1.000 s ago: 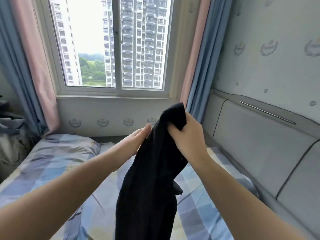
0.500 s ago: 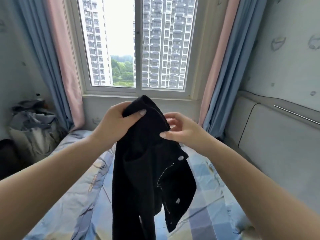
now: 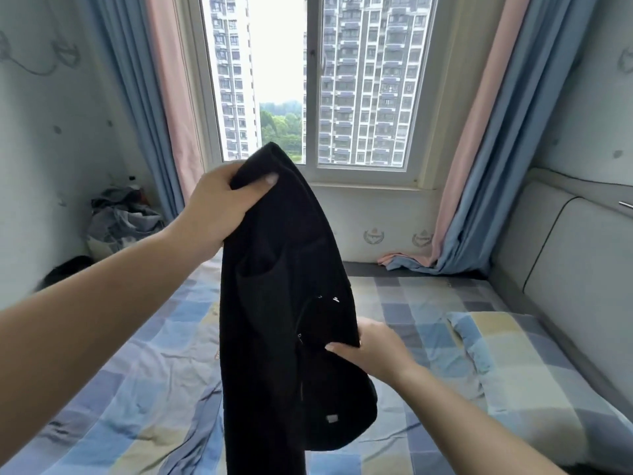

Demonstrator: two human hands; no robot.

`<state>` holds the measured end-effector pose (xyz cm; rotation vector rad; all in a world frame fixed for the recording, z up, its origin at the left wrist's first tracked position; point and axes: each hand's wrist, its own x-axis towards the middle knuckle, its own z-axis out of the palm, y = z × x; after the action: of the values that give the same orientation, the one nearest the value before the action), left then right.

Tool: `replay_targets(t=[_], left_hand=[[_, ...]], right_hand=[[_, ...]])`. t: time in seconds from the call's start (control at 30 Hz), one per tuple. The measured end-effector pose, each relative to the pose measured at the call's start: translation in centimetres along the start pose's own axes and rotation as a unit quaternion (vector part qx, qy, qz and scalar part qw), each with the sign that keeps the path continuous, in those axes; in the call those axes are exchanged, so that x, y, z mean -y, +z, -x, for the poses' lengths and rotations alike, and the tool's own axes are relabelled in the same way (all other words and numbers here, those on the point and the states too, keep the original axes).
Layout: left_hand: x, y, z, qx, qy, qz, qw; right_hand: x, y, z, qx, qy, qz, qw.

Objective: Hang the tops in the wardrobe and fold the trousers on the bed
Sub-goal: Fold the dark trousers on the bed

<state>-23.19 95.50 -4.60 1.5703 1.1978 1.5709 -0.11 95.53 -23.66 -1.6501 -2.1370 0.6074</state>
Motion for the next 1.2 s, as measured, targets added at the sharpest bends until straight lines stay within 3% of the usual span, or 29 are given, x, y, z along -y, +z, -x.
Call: replay_targets(t=[0.2,0.33,0.43,0.5,0.53,0.6,0.67,0.77,0.9,1.07,1.2], left_hand=[[-0.9,-3.0,-1.4,-0.038,0.018,-0.002,0.999],[-0.7,-4.9,-2.0,-0.057,0.02,-0.019,0.998],[-0.3,-6.0,-2.2,-0.069,0.022,-0.013,0.997],[0.0,-6.8,-2.4,-0.082,0.025,-0.007,0.996],[0.1,-7.2,-2.6,-0.089,0.025,-0.002,0.996],[0.2,-8.2,-3.1,-0.101,0.023,0.016,0.994],[0.5,-9.3,-3.5,-0.122,0.013,0.029,0.992],[0.5,-10.4,-4.4,-0.142,0.01,0.028,0.989],[-0.5,-10.2,-5.7,-0.14,0.01,0.035,0.989],[-2.9,-7.5,-7.5,-0.113,0.028,0.004,0.993],[-6.0,-3.5,-8.2,-0.094,0.03,0.061,0.993]], right_hand=[[-3.8,2.8,-1.6,-0.031,0.12,0.08,0.989],[-4.9,1.6,-2.0,-0.078,0.15,0.085,0.982],[-5.2,0.3,-2.5,-0.074,0.187,0.03,0.979],[-4.7,-1.3,-3.1,-0.097,0.209,-0.134,0.964],[-4.0,-2.4,-3.4,-0.116,0.217,-0.268,0.931],[-2.1,-5.5,-3.7,-0.161,0.21,-0.502,0.823],[0.1,-8.9,-3.9,-0.176,0.182,-0.612,0.749],[2.6,-13.5,-3.7,-0.186,0.114,-0.683,0.698],[5.2,-19.9,-3.0,-0.215,0.047,-0.667,0.712],[7.5,-27.5,-2.3,-0.307,-0.028,-0.631,0.712],[8.3,-32.9,-1.0,-0.379,-0.06,-0.59,0.71]])
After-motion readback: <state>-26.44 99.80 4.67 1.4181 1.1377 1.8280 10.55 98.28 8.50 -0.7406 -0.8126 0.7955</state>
